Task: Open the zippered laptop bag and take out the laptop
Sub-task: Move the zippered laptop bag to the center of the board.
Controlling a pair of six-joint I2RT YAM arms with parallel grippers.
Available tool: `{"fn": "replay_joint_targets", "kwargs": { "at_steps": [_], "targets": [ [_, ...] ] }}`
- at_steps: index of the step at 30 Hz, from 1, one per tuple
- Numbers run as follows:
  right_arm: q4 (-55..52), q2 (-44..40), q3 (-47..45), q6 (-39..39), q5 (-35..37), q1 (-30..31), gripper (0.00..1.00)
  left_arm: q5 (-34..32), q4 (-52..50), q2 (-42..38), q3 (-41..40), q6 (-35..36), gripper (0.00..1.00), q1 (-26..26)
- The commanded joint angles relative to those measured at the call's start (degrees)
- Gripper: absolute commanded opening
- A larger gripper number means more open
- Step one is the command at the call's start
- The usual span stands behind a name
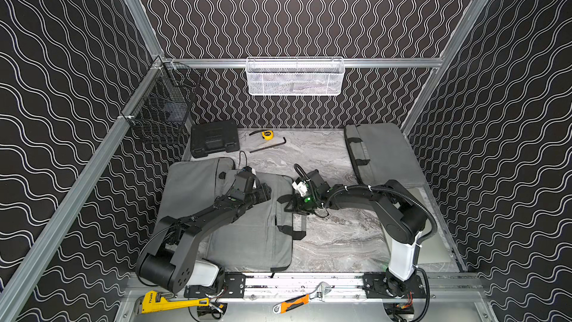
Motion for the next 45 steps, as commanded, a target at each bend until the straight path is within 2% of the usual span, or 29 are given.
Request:
{"fn": "replay_joint_targets", "kwargs": {
  "at_steps": [1, 5, 11, 14, 21, 26, 30, 36, 41, 45],
  "targets": [
    [0.6, -3.7, -0.8, -0.7, 3.5, -1.1, 0.18, 1.2, 1.1, -0.4, 1.1, 1.1, 0.63, 0.2],
    [1.3, -7.5, -4.7, -0.6, 4.6, -5.3, 0.00, 2.1, 0.3, -1.6, 1.8, 2.5, 0.63, -0.1],
    [0.7, -12.8, -8.2, -2.5, 5.1, -13.2, 0.00, -0.5, -2.3, -5.5, 3.6, 6.6, 0.63, -3.5],
    [-1.9, -13.4, -7.2, -4.8, 5.7, -17.0, 0.00, 0.6, -1.4, -5.0, 4.7, 10.2, 0.63, -6.4],
    [-10.1, -8.8, 3.1, -12.2, 7.8, -24.0, 0.00, -3.4, -2.8, -2.7, 9.3, 20.9, 0.62, -19.0],
    [-12.4, -5.4, 9.0, -15.7, 10.4, -24.7, 0.02, -4.4, -3.2, -0.9, 11.1, 25.0, 0.62, -24.6],
    [-12.3, -6.0, 9.5, -17.1, 11.8, -24.7, 0.24, -3.3, -2.5, 1.1, 10.1, 20.7, 0.62, -24.9],
    [-13.0, -12.0, 3.8, -18.4, 14.0, -24.5, 0.50, -3.3, -1.1, 3.3, 6.9, 8.7, 0.63, -24.4],
    [-16.1, -20.3, -5.5, -17.0, 19.1, -19.7, 0.54, -1.2, 0.5, 1.2, 2.7, -4.6, 0.64, -23.0],
    [-17.1, -29.1, -14.0, -12.1, 27.1, -8.1, 0.54, 0.5, 3.4, 0.3, -1.4, -16.6, 0.63, -22.4]
  ]
}}
